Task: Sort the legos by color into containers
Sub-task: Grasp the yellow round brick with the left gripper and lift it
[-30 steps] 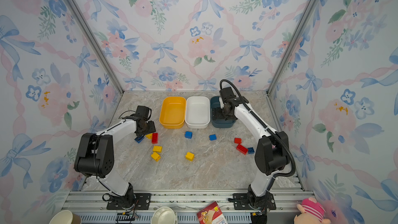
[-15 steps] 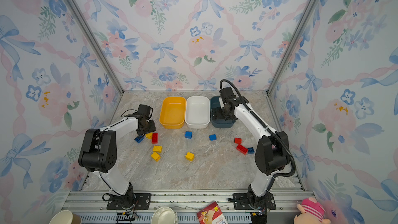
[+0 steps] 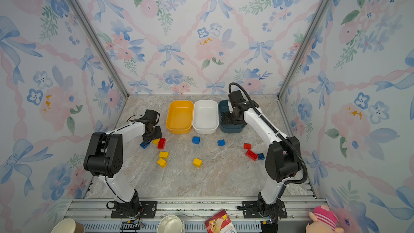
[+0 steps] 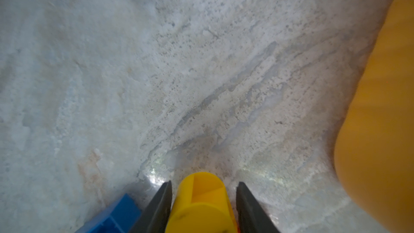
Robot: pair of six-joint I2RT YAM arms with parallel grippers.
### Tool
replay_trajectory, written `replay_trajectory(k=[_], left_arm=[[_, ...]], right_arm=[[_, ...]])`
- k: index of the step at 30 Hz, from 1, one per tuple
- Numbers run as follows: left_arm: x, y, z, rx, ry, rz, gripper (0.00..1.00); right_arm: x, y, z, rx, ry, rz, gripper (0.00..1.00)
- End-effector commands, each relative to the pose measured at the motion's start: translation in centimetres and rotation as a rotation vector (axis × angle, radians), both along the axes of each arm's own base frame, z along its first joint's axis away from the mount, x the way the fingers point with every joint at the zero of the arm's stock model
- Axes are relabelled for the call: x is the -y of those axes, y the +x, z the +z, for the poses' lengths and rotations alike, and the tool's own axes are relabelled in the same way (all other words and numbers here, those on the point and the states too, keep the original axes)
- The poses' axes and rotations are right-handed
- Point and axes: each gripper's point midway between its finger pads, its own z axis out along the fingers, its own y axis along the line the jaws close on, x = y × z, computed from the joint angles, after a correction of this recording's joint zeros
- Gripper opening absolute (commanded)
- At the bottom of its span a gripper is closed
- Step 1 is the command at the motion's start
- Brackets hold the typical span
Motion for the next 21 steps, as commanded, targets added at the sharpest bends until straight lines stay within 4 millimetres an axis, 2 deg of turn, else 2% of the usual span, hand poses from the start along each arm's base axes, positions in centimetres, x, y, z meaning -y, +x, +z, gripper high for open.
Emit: replay_trajectory(k=[1, 13, 18, 21], left_arm=[[-0.1, -0.6, -0.2, -0.023, 0.021, -0.011, 0.4], [0.1, -0.4, 1.8, 0.032, 0.003, -0.002, 0.27], [0.5, 0.4, 4.0, 0.092, -0.017, -0.006, 0.27], [0.8, 1.0, 6.1, 0.149, -0.034, -0.008, 0.26]], right_arm=[[-0.1, -0.5, 0.9, 0.014, 0.008, -0.003, 0.97], [0.0, -0.8, 1.0, 0.023, 0.014, -0.011, 0.97], [0.1, -1.0, 1.0, 0.023, 0.018, -0.014, 0.97], [-0.1, -1.2, 1.0, 0.021, 0.028, -0.014, 0.97]])
